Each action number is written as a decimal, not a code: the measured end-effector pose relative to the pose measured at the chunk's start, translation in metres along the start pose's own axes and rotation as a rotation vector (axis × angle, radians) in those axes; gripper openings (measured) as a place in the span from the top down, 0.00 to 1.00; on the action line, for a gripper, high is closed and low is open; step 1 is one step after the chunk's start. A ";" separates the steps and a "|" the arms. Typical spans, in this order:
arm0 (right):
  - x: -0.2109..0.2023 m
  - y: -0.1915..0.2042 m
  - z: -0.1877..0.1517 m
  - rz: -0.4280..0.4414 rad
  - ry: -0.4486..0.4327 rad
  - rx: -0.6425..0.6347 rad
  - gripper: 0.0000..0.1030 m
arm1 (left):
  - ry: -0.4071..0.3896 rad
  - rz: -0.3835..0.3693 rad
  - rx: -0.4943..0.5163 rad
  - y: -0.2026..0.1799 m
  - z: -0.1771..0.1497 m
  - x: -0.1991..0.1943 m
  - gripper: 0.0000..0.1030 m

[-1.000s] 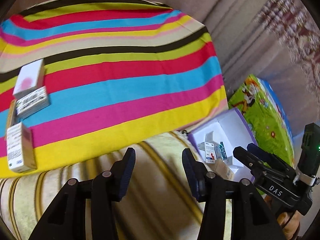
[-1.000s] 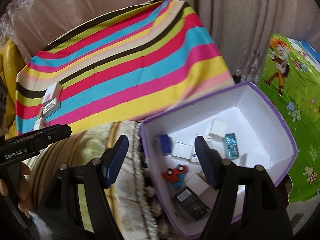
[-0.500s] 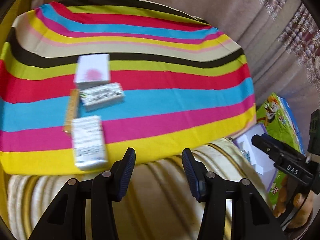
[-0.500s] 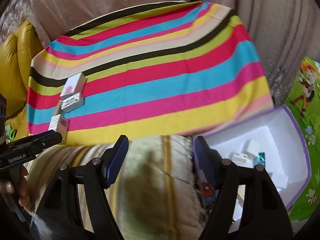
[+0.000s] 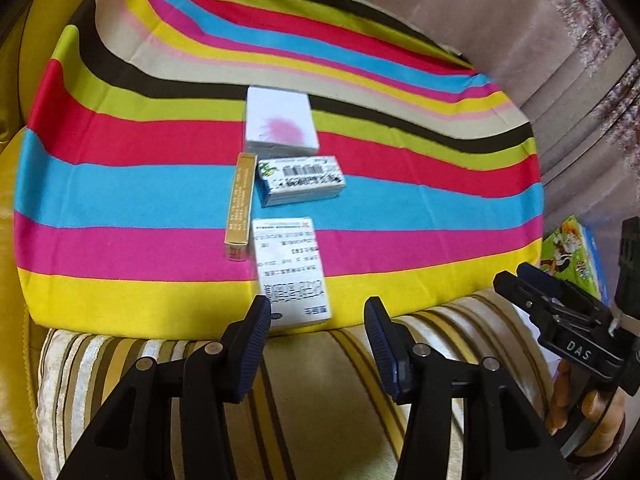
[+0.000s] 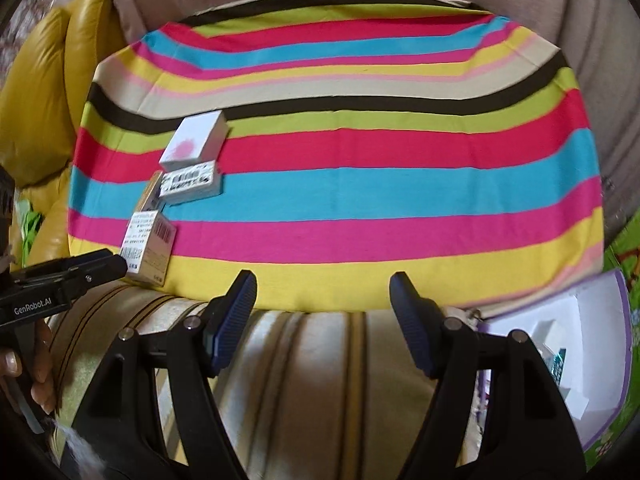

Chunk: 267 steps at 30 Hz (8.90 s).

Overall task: Organize rigid objects
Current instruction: 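Move both open tools back over the remaining boxes on the cloth, then close left tool on the white printed medicine box while right tool grasps the barcode box, then lift both held boxes and carry them over the storage box, then open both tools to release the boxes into the storage box, then move both open tools back to the cloth, then close left tool on the thin gold box while right tool grasps the pink-print white box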

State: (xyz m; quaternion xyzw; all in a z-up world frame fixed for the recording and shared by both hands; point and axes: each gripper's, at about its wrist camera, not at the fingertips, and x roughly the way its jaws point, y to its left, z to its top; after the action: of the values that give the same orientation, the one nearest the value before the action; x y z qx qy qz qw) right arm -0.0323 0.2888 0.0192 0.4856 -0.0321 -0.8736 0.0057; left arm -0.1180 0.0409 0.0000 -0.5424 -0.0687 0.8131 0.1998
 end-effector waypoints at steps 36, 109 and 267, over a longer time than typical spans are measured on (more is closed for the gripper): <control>0.100 0.108 0.065 0.136 0.105 -0.143 0.21 | -0.303 -0.069 -0.256 0.052 0.010 -0.031 0.60; -0.019 -0.030 -0.002 -0.038 -0.041 0.076 0.24 | -0.158 -0.193 -0.010 -0.091 -0.014 -0.022 0.60; 0.126 0.148 0.117 0.128 0.058 -0.169 0.16 | -0.143 0.035 -0.258 0.082 0.022 -0.001 0.84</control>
State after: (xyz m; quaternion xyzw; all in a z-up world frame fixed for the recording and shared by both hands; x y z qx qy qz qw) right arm -0.2017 0.1417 -0.0167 0.5053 0.0106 -0.8567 0.1033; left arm -0.1580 -0.0321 -0.0176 -0.5053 -0.1776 0.8374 0.1089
